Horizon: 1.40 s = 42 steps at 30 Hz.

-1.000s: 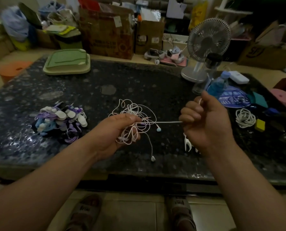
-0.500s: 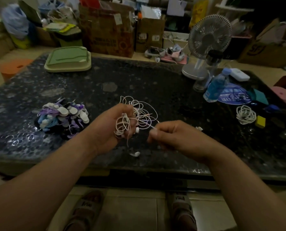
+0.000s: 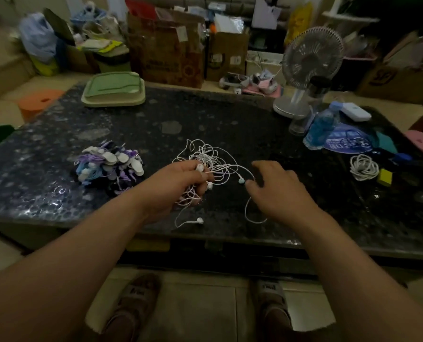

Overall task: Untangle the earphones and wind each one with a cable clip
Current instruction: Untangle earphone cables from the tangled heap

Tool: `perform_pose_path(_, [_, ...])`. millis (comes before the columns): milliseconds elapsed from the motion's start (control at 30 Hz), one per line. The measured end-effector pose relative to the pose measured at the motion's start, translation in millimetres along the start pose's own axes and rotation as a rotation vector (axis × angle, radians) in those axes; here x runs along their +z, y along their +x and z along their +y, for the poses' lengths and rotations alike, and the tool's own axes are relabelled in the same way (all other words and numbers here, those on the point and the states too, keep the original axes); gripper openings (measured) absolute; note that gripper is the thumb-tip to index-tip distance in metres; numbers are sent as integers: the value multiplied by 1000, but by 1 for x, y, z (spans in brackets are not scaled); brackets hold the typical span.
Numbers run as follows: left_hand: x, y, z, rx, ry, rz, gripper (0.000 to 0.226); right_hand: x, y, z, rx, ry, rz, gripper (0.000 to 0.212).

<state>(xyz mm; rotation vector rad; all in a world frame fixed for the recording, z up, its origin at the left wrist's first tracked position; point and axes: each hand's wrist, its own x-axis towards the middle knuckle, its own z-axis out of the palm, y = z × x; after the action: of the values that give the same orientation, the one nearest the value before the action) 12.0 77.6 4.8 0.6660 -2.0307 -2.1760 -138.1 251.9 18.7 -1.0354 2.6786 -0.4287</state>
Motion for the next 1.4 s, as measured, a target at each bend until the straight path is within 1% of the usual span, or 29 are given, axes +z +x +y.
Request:
perform_pose_path(33, [2,-1,1,5,38,1,14,1,-3,-4,-38,-25,77,54])
perform_pose_path(67, [6,-6,4,14,93,-4,14,0,-9,-10,-135,-7,127,57])
perform_pose_path(100, [10,-10,6,25,149,-15,17,-2,-14,-17,-237,107,132,60])
perform_pose_path(133, [14,-13,9,38,183,-30,21,-4,-18,-26,-288,277,60,61])
perform_pose_path(167, [20,-21,10,42,194,-44,23,-4,-28,-33,-295,445,-67,58])
perform_pose_path(200, [26,-25,12,51,203,-61,25,-3,-35,-38,-263,563,-159,50])
perform_pose_path(233, [28,-27,15,65,236,-61,27,-1,-37,-41,-224,613,-197,39])
perform_pose_path(267, [32,-33,11,71,267,-45,26,5,-48,-40,-185,586,-206,28])
perform_pose_path(300, [33,-36,11,78,303,-17,23,5,-51,-40,-171,515,-177,24])
perform_pose_path(333, [33,-39,9,77,310,7,20,5,-54,-37,-174,426,-148,26])
perform_pose_path(367, [32,-42,5,71,285,38,17,6,-56,-35,-181,391,-120,27])
perform_pose_path(400, [32,-44,4,75,242,70,15,6,-58,-33,-175,414,-107,28])
perform_pose_path(433, [31,-44,2,72,188,108,14,5,-60,-31,-148,485,-90,27])
perform_pose_path(500, [28,-48,-2,49,44,149,12,3,-61,-25,-34,725,-29,27])
perform_pose_path(567, [27,-48,-6,25,-29,118,11,2,-59,-17,73,894,-26,30])
perform_pose_path(600, [27,-49,-7,13,11,83,11,3,-59,-13,97,879,-65,31])
perform_pose_path(633, [25,-48,-7,6,85,48,12,5,-55,-11,87,766,-99,32])
perform_pose_path(667, [27,-49,-6,14,178,12,13,6,-56,-9,44,632,-108,31])
perform_pose_path(700, [27,-46,-4,29,267,-14,13,9,-53,-12,-3,558,-108,30])
perform_pose_path(733, [27,-41,-2,51,331,-33,12,11,-51,-15,-38,572,-126,30])
perform_pose_path(800, [28,-34,0,95,357,-47,9,12,-50,-25,-86,664,-202,38])
perform_pose_path(900, [23,-23,-1,116,326,5,7,10,-46,-30,-109,618,-370,42])
perform_pose_path(933, [21,-22,1,113,324,10,7,8,-46,-29,-102,616,-385,45])
perform_pose_path(967, [18,-21,2,105,320,-3,7,7,-43,-27,-96,614,-370,45])
perform_pose_path(1033, [15,-25,5,86,310,-72,9,2,-39,-21,-82,648,-266,44])
perform_pose_path(1100, [12,-28,8,53,290,-138,15,-1,-34,-19,-43,797,-178,40])
perform_pose_path(1200, [11,-29,8,35,267,-143,21,-1,-34,-21,-33,974,-165,35])
perform_pose_path(1367, [14,-33,5,19,198,-148,8,1,-35,-21,-45,994,-125,28])
perform_pose_path(1400, [15,-32,3,40,215,-142,9,1,-35,-20,-61,988,-128,26])
